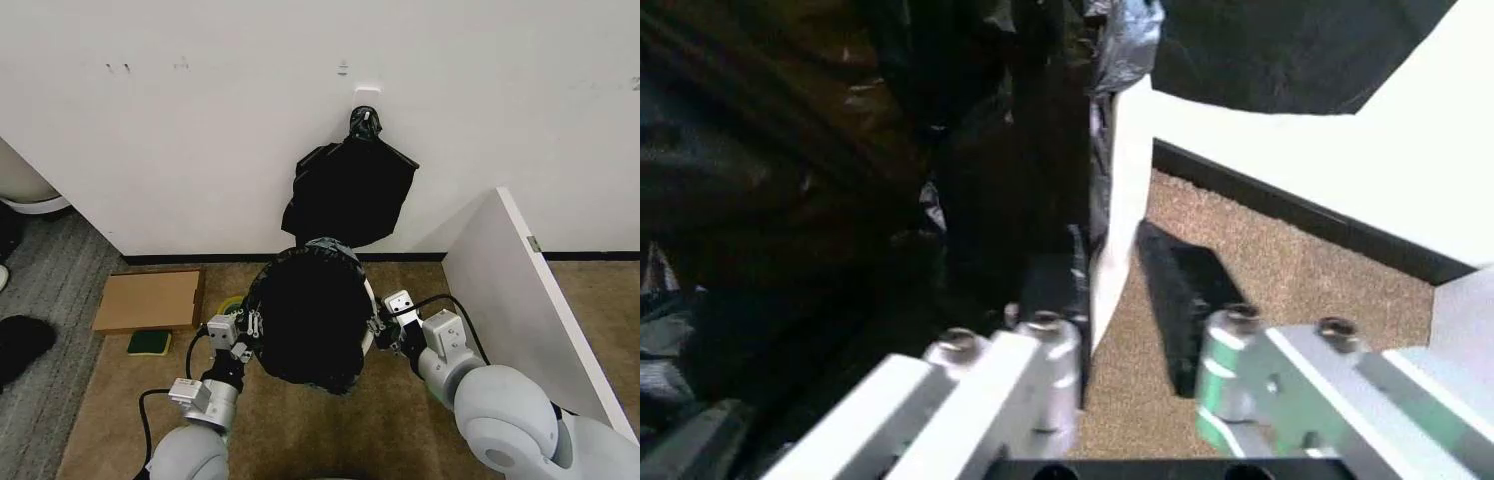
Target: Place the garbage bag over the trash bin.
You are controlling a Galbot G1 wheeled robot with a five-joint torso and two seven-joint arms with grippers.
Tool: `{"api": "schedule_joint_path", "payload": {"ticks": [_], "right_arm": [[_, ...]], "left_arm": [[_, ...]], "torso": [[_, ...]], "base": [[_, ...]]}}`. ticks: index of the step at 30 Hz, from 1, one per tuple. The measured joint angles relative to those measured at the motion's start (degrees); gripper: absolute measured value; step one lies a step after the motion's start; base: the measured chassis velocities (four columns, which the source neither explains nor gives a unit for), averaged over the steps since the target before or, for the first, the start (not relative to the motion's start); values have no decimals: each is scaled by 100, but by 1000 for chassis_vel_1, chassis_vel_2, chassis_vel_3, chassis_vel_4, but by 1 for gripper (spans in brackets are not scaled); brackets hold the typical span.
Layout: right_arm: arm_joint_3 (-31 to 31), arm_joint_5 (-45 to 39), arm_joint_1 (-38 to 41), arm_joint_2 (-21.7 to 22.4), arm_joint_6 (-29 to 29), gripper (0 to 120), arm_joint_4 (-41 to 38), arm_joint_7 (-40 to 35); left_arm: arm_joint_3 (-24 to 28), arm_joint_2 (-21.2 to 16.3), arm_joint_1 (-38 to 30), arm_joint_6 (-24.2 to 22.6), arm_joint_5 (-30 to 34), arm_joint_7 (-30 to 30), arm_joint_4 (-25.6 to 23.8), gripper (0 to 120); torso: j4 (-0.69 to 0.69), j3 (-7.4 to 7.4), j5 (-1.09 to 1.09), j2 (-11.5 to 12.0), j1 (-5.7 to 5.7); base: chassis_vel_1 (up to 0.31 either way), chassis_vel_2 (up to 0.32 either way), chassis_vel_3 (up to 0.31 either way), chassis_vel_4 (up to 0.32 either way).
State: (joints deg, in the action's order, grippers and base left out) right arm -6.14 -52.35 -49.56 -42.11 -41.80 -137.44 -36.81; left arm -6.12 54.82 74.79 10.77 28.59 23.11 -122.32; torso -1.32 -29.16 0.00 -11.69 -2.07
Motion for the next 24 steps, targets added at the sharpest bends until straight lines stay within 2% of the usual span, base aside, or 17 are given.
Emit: {"api": "schedule_joint_path", "payload": {"ticks": [3, 17, 21, 24], "right_arm": [[4, 6, 9, 2, 2, 1, -2, -1], [22, 82, -46, 40, 7, 2, -95, 20], [27, 87, -82, 68, 4, 21, -159, 24], [29, 96, -103, 71, 3, 28, -173, 25]], "left_arm": [[2, 1, 1, 1, 5, 1, 0, 4], [-4, -5, 29, -12, 21, 16, -37, 4], [0, -6, 26, -15, 28, 16, -44, 4], [3, -7, 25, -16, 28, 16, -44, 4]], "torso": [[0, 0, 0, 0, 0], [0, 0, 0, 0, 0], [0, 0, 0, 0, 0], [0, 0, 0, 0, 0]], "base": [[0, 0, 0, 0], [0, 0, 0, 0], [0, 0, 0, 0], [0, 0, 0, 0]]}}
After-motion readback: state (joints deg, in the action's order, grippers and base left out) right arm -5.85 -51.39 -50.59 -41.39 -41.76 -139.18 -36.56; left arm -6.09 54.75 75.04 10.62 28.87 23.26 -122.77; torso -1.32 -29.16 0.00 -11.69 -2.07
